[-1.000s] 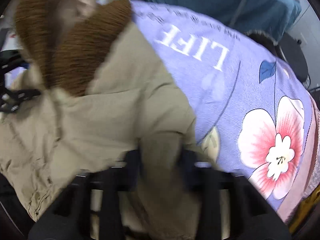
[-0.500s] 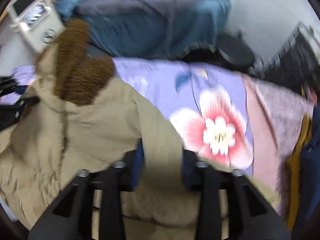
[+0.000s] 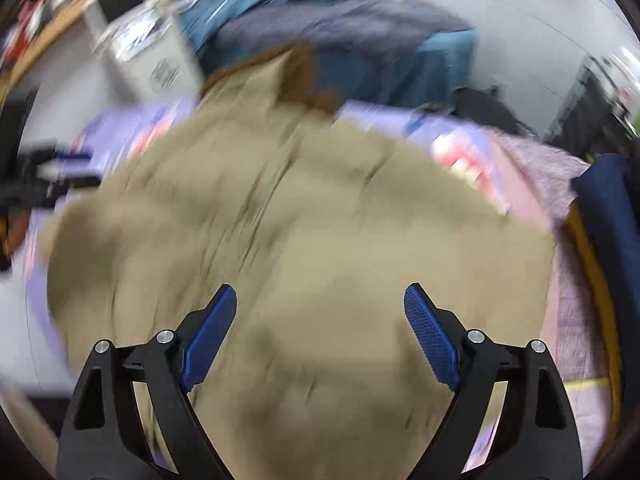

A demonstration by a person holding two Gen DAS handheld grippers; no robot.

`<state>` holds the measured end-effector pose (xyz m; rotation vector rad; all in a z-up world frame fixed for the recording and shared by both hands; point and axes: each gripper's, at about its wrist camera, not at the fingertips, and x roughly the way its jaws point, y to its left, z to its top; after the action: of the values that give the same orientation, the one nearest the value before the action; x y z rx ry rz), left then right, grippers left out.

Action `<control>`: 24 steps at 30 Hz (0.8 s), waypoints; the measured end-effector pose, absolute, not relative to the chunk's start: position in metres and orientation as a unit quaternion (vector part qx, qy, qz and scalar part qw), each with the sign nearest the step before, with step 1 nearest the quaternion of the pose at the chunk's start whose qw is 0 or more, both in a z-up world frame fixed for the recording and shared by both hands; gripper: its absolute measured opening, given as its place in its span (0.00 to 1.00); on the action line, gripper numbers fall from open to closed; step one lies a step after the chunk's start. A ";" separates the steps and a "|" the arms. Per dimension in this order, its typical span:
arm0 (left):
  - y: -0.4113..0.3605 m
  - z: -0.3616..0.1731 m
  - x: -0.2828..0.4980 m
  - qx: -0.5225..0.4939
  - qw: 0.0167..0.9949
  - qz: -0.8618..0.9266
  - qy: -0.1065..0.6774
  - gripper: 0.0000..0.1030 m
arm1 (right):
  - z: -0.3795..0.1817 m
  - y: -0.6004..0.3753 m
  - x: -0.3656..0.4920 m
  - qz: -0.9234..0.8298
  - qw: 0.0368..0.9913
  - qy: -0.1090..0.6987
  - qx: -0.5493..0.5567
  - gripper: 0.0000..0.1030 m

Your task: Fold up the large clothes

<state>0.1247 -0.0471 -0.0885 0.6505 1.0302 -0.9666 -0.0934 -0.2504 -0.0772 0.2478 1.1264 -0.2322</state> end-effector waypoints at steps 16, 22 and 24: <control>-0.014 -0.212 0.063 0.356 0.678 -0.395 0.509 0.95 | -0.203 -0.197 -0.120 -0.179 0.703 0.678 0.117 0.96; 0.008 -0.212 0.040 0.356 0.686 -0.403 0.490 0.95 | -0.206 -0.187 -0.125 -0.212 0.715 0.654 0.127 0.96; 0.008 -0.212 0.035 0.357 0.692 -0.404 0.479 0.95 | -0.206 -0.188 -0.125 -0.218 0.714 0.651 0.137 0.96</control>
<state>0.0347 0.0076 -0.2119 0.7983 1.0706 -0.9034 -0.1247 -0.1882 -0.2061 0.3032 1.4424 -0.4829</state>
